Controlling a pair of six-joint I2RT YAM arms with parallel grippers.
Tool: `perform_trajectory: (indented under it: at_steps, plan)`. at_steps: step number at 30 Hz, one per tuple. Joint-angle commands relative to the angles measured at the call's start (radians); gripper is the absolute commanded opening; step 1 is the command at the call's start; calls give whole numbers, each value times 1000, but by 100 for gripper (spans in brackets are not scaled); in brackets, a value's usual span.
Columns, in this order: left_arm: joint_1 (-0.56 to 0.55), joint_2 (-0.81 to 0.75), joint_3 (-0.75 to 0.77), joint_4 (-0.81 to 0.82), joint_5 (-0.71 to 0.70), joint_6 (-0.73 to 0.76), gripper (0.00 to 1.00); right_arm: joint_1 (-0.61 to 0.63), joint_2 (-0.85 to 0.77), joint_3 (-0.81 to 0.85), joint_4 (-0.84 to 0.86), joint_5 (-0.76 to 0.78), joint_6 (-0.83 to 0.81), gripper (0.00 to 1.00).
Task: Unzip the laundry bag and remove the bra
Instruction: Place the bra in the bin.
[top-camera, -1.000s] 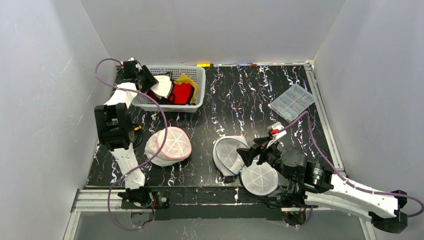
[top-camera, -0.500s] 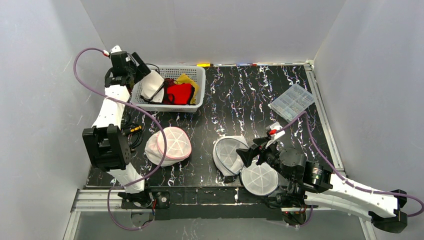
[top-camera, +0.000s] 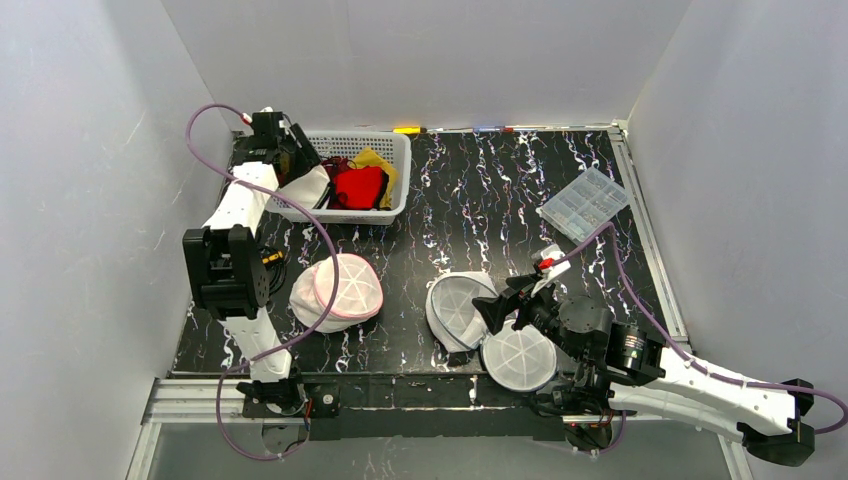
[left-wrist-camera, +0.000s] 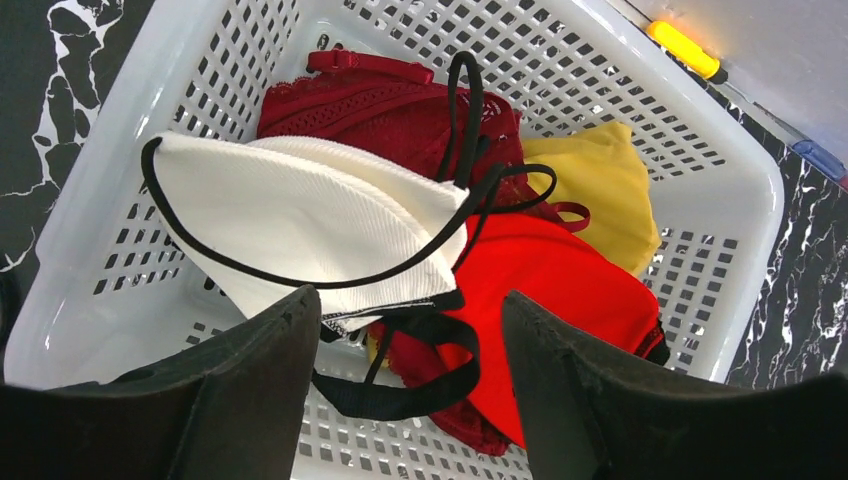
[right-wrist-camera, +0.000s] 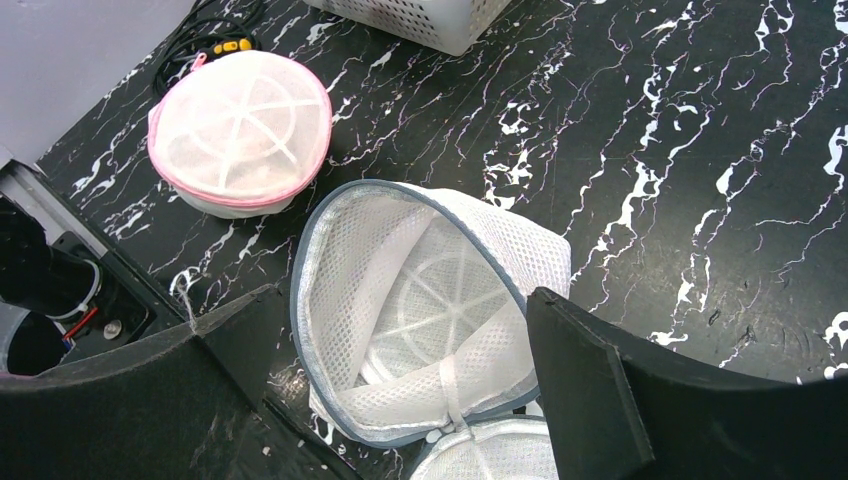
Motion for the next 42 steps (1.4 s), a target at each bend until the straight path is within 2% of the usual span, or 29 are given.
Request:
perform_trajectory:
  at_steps: [1,7,8,16,20,24,27,31,33,37,40,42]
  plan:
    - [2,-46,6,17,22,-1,60,5,16,15,31,20,-2,99]
    - [2,66,48,-31,6,21,13,5,37,32,27,23,4,99]
    - [2,86,51,-28,4,25,10,5,36,36,25,25,6,99]
    - [2,216,141,-4,23,51,6,5,19,48,-15,47,46,98]
    - [2,269,191,-9,91,63,7,6,23,44,-15,49,60,98]
    - [2,254,171,32,163,34,12,4,42,52,-15,50,64,98]
    - [2,165,122,68,176,-5,29,5,52,69,-27,68,64,99]
    - [-8,-31,61,65,180,-45,53,5,45,86,-40,108,65,99]
    - [-27,-143,19,40,170,-55,60,4,31,85,-46,134,73,99]
    - [-135,-382,-101,-25,139,-33,70,5,8,82,-89,233,129,99]
    - [-292,-525,-196,-57,99,56,75,5,7,87,-178,344,217,99]
    - [-396,-582,-258,-62,137,143,77,5,8,97,-256,380,272,99]
